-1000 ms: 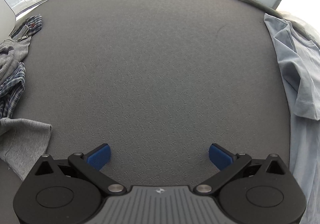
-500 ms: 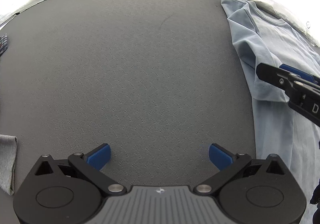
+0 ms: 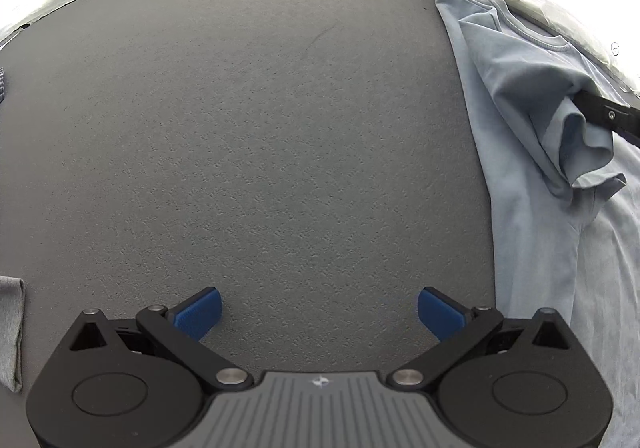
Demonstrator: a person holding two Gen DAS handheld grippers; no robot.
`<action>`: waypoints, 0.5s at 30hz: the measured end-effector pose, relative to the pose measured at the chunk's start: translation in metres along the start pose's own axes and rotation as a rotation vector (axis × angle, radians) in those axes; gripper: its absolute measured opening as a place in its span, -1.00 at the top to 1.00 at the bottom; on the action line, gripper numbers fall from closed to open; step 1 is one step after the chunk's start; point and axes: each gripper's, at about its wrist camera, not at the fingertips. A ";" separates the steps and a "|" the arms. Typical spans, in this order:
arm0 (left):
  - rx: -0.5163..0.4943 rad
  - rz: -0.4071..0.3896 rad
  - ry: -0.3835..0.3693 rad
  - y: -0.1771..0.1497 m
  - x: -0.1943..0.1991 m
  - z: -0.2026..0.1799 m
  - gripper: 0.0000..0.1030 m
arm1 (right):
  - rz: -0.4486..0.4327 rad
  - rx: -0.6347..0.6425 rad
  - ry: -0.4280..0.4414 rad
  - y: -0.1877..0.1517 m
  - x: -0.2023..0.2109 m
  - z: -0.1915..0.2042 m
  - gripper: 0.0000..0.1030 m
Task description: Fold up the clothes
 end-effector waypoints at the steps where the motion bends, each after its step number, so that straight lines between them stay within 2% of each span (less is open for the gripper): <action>1: -0.003 0.000 0.003 0.002 0.000 0.000 -1.00 | -0.012 -0.014 -0.028 0.005 -0.001 -0.011 0.94; 5: -0.015 0.003 0.011 0.004 0.000 -0.004 -1.00 | -0.042 -0.069 -0.151 0.024 -0.013 -0.055 0.94; 7: -0.019 0.008 0.017 0.003 -0.001 -0.005 -1.00 | -0.024 -0.120 -0.214 0.031 -0.026 -0.082 0.93; 9: -0.021 0.017 0.027 0.003 -0.003 -0.007 -1.00 | 0.030 -0.157 -0.256 0.032 -0.039 -0.104 0.87; 11: -0.027 0.019 0.039 0.001 -0.003 -0.008 -1.00 | 0.083 -0.171 -0.278 0.026 -0.046 -0.115 0.65; 14: -0.010 0.025 0.035 -0.004 0.000 -0.004 -1.00 | 0.061 -0.195 -0.287 0.010 -0.030 -0.118 0.33; 15: -0.004 0.025 0.034 -0.006 0.001 -0.003 -1.00 | 0.055 -0.205 -0.279 0.006 -0.023 -0.118 0.29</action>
Point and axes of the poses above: each gripper's, at about its wrist camera, not at the fingertips, and x roughly against the way its jaws point, z to its left, y to its top, and after that the axes turned 7 degrees about z, right-handed
